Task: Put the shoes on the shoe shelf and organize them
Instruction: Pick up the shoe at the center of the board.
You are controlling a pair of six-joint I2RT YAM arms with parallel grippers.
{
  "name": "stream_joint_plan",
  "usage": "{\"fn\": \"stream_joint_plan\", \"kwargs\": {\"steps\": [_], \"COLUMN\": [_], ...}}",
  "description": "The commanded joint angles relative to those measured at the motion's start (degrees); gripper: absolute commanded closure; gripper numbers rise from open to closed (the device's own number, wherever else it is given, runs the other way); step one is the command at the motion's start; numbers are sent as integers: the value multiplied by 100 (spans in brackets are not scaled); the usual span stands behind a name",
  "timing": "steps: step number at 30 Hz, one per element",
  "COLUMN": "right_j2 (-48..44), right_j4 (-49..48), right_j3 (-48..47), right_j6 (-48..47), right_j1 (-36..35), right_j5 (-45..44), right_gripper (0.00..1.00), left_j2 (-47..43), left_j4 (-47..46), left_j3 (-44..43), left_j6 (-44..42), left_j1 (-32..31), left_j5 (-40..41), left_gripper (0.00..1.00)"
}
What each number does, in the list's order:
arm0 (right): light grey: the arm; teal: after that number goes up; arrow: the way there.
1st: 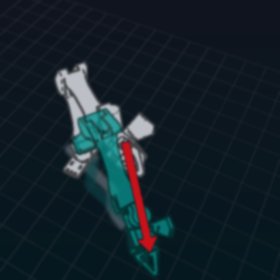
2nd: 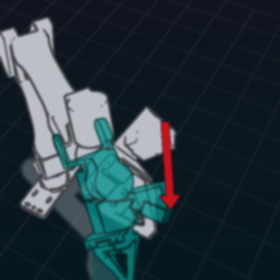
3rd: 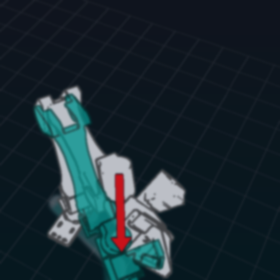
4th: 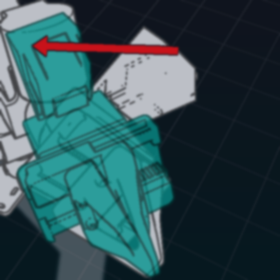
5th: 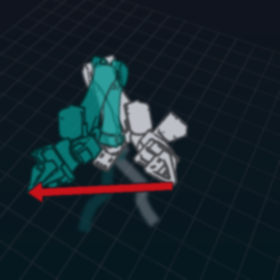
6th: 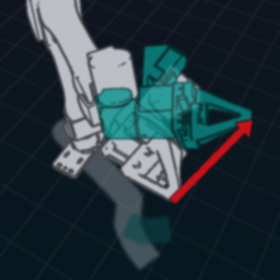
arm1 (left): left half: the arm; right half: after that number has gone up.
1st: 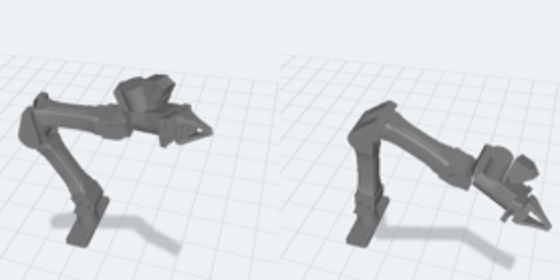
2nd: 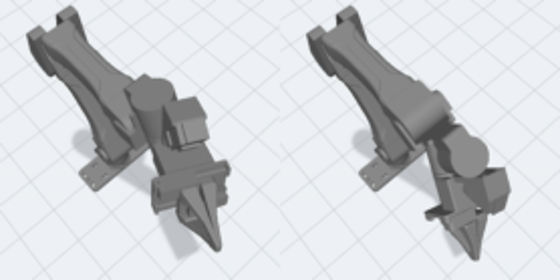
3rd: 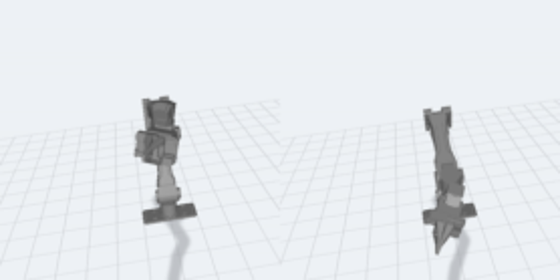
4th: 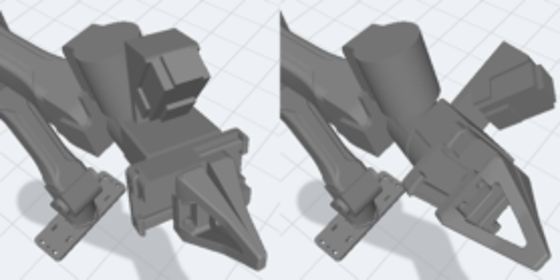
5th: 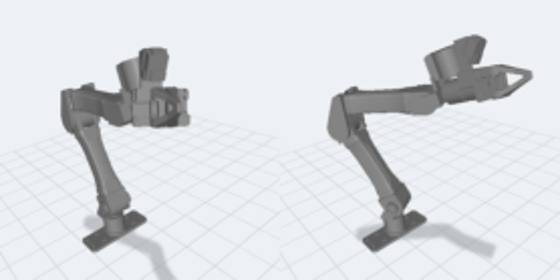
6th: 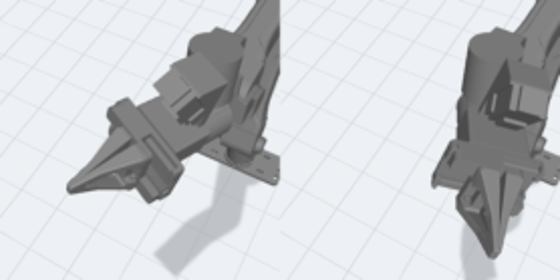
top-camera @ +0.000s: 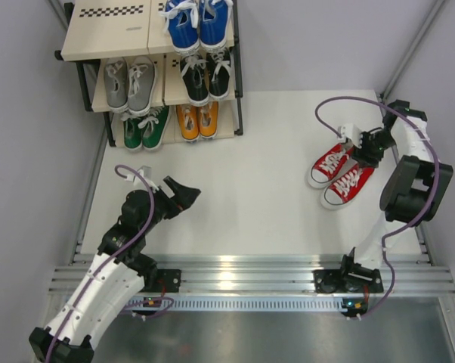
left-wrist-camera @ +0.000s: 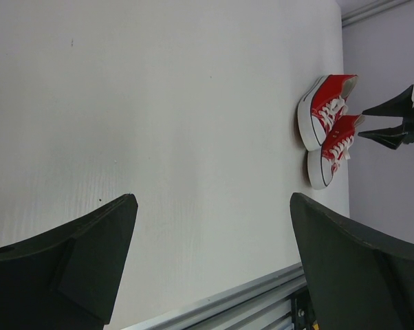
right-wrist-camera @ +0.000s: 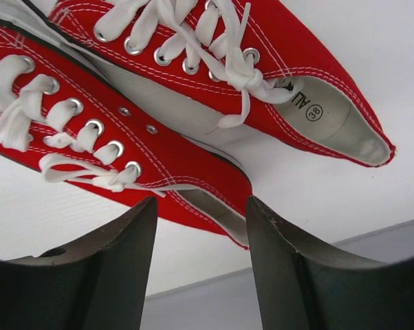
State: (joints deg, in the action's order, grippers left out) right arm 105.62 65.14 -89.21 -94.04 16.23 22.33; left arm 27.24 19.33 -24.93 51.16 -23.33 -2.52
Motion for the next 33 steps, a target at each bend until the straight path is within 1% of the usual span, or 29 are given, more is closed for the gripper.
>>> {"fn": "stream_joint_plan", "kwargs": {"steps": [1, 4, 6, 11, 13, 14, 15, 17, 18, 19, 21, 22, 24, 25, 26, 27, 29, 30, 32, 33], "right_j2": [116, 353, 389, 564, 582, 565, 538, 363, 267, 48, -242, -557, -867, -1129, -1253, -1377, -1676, -1772, -1931, -1958], "right_j4": [-450, -546, -792, -1056, -1188, -1171, -1127, -970, -864, -524, -136, 145, 497, 673, 936, 1008, 1193, 1054, 878, 494], "right_j3": [61, 131, 272, 509, 685, 755, 782, 809, 852, 861, 940, 967, 984, 967, 958, 932, 914, 931, 940, 975], "right_j6": [-202, -229, -211, -220, -229, -220, -211, -202, -211, -272, -474, -466, -449, -440, -335, -21, 192, 898, 1631, 2644], "right_j1": [-102, -155, -181, -243, -252, -252, -252, -252, -243, -234, -156, -138, -138, -138, -146, -190, -278, -417, -664, -996], "right_j5": [-18, -149, -193, -211, -246, -203, -168, -80, -1, 69, 297, 333, 482, 561, 649, 824, 1027, 1219, 1379, 1484], "right_gripper": [47, 52, 55, 59, 68, 78, 85, 97, 100, 100, 100, 100, 100, 100, 100, 100, 100, 100, 100, 100], "left_j2": [-44, -61, -61, -70, -96, -105, -123, -149, -158, -175, -167, -167, -149, -106, -71, -35, 114, 184, 360, 430], "left_j4": [-255, -255, -263, -272, -263, -272, -272, -272, -272, -272, -298, -385, -544, -797, -913, -1079, -1447, -1589, -1983, -2143], "left_j3": [23, 14, 23, -3, -21, -21, -30, -30, -38, -30, -21, 5, 67, 137, 163, 198, 199, 190, 155, 129], "left_j6": [149, 237, 263, 360, 430, 456, 491, 588, 641, 685, 817, 878, 931, 1001, 1028, 1054, 1072, 1054, 1072, 1072], "left_j1": [13, 13, 13, 13, 13, 13, 13, 13, 13, 13, 13, 13, 13, 13, 13, 13, 13, 13, 13, 4], "left_j5": [24, 42, 50, -2, -46, -55, -55, -90, -116, -160, -231, -301, -512, -573, -730, -784, -968, -1039, -1136, -1206], "left_gripper": [2, 2, 2, 3, 3, 3, 3, 3, 3, 3, 3, 3, 2, 2, 2, 2, 2, 2, 2, 2]}}
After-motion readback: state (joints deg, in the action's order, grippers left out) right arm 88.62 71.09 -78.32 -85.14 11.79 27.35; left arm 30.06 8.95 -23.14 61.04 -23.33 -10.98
